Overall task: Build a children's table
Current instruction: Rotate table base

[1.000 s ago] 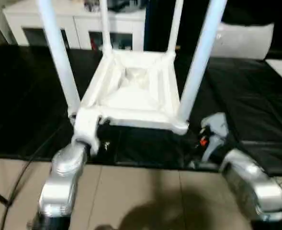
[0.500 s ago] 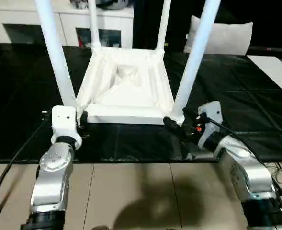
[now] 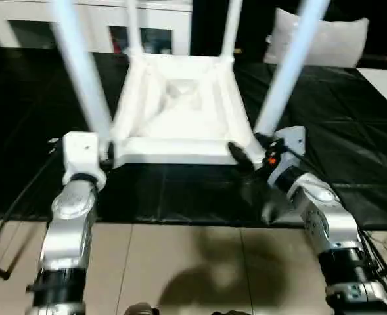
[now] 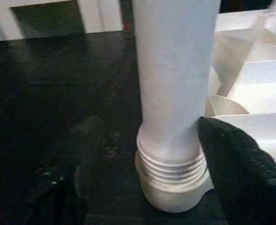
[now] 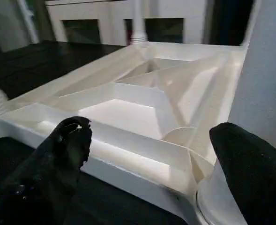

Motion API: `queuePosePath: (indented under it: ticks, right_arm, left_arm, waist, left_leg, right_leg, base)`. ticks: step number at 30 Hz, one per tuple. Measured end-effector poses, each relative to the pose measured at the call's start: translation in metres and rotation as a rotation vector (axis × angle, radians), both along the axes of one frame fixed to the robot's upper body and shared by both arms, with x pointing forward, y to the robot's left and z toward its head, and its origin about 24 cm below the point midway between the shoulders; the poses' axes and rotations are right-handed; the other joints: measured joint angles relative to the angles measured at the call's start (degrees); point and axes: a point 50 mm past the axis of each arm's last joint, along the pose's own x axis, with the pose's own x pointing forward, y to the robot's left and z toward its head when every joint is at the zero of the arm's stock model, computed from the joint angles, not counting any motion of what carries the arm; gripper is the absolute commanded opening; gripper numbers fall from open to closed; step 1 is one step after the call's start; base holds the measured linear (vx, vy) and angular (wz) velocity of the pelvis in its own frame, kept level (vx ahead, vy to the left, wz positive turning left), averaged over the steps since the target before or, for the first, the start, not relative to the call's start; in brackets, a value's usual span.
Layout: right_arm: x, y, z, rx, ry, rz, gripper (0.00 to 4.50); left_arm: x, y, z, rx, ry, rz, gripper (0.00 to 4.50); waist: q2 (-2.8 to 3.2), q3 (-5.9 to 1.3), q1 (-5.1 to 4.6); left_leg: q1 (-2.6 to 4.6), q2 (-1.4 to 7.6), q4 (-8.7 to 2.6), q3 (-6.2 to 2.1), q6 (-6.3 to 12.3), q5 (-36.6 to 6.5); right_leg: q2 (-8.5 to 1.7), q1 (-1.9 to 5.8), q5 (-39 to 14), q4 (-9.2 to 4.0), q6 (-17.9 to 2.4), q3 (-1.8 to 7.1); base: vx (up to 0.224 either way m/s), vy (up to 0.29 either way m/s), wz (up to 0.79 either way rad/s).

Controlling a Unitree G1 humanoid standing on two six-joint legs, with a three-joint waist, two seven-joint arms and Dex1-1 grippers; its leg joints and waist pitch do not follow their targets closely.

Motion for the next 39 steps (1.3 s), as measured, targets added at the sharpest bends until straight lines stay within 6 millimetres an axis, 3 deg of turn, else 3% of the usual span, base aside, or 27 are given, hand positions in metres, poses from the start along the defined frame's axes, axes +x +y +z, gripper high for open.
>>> queuePosePath:
  ticks: [2,7,10,21,33,39]
  right_arm:
    - [0.001,-0.006,-0.001,-0.004,0.007,-0.034,4.50]
    - [-0.001,-0.014,-0.003,-0.029,-0.002,-0.050,4.50]
    - [-0.007,-0.019,-0.010,-0.043,0.020,-0.021,4.50]
    - [-0.015,-0.005,-0.020,-0.071,0.058,0.114,4.50]
    - [-0.014,-0.009,-0.033,-0.107,0.147,0.048,4.50]
    - [-0.014,-0.018,-0.050,-0.156,0.253,-0.065,4.50]
  left_arm:
    - [0.010,-0.001,0.002,0.026,0.019,-0.054,3.64]
    - [0.017,0.004,0.000,0.024,0.023,-0.067,3.64]
    - [0.020,0.000,0.003,-0.050,0.006,-0.161,3.31]
    - [0.037,-0.005,0.004,-0.065,0.035,-0.343,3.20]
    - [0.061,-0.007,0.008,-0.073,0.094,-0.418,3.20]
    - [0.056,-0.040,0.008,-0.202,0.122,-0.775,3.20]
  waist:
    - [-0.01,0.01,0.52]
    - [0.02,0.00,0.28]
    - [0.02,0.00,0.31]
    - [0.01,0.00,1.15]
    - [0.00,0.01,1.18]
    - [0.02,0.01,2.29]
  left_leg:
    - [0.03,0.04,-0.02,0.11,-0.25,0.03]
    - [0.10,0.05,-0.02,0.18,-0.29,0.13]
    - [0.11,0.07,-0.02,0.19,-0.30,0.14]
    - [0.03,0.08,-0.03,0.26,-0.25,0.16]
    - [0.01,0.09,-0.08,0.31,-0.26,0.16]
    - [-0.01,0.08,-0.08,0.44,-0.25,0.15]
  right_leg:
    - [-0.01,0.04,0.03,-0.04,0.21,0.03]
    - [-0.01,0.12,0.29,-0.16,0.35,0.11]
    - [-0.01,0.12,0.31,-0.16,0.35,0.10]
    - [-0.05,0.10,0.41,-0.17,0.19,0.10]
    - [-0.07,0.05,0.43,-0.15,0.15,0.10]
    - [-0.17,0.04,0.43,-0.19,0.14,0.12]
  base:
    - [0.000,0.000,0.00]
    - [0.000,0.000,0.00]
    - [0.000,0.000,0.00]
    - [0.000,0.000,0.00]
    - [0.000,0.000,0.00]
    - [0.000,0.000,0.00]
